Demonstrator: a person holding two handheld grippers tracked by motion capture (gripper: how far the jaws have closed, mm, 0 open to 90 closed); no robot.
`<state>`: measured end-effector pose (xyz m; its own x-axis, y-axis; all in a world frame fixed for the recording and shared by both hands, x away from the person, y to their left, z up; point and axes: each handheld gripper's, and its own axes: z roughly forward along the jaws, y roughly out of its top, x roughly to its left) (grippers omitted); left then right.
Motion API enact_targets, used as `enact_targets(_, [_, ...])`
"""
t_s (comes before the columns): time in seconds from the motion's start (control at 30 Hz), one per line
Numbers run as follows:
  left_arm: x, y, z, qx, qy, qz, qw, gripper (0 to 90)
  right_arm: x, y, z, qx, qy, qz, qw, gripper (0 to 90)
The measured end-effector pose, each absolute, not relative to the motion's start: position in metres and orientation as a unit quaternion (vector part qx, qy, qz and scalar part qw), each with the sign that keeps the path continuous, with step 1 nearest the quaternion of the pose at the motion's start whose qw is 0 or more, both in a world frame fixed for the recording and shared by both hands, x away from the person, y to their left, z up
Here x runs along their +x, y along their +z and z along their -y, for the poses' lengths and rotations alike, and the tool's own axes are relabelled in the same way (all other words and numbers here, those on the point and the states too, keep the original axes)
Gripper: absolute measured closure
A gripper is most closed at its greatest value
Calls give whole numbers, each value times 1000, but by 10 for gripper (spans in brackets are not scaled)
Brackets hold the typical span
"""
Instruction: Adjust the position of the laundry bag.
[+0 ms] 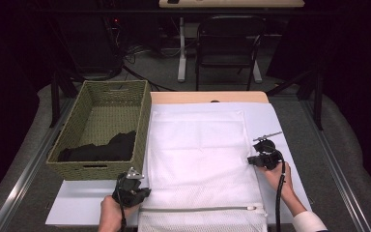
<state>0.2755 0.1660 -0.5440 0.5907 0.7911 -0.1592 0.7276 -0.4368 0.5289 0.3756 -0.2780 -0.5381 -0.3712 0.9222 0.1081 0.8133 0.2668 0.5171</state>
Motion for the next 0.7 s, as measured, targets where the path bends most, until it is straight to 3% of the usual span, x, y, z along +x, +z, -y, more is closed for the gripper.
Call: enact_targets(0.7, [286, -543, -161, 837, 106, -458, 279, 875, 398, -539, 274, 554, 263, -779, 126, 879])
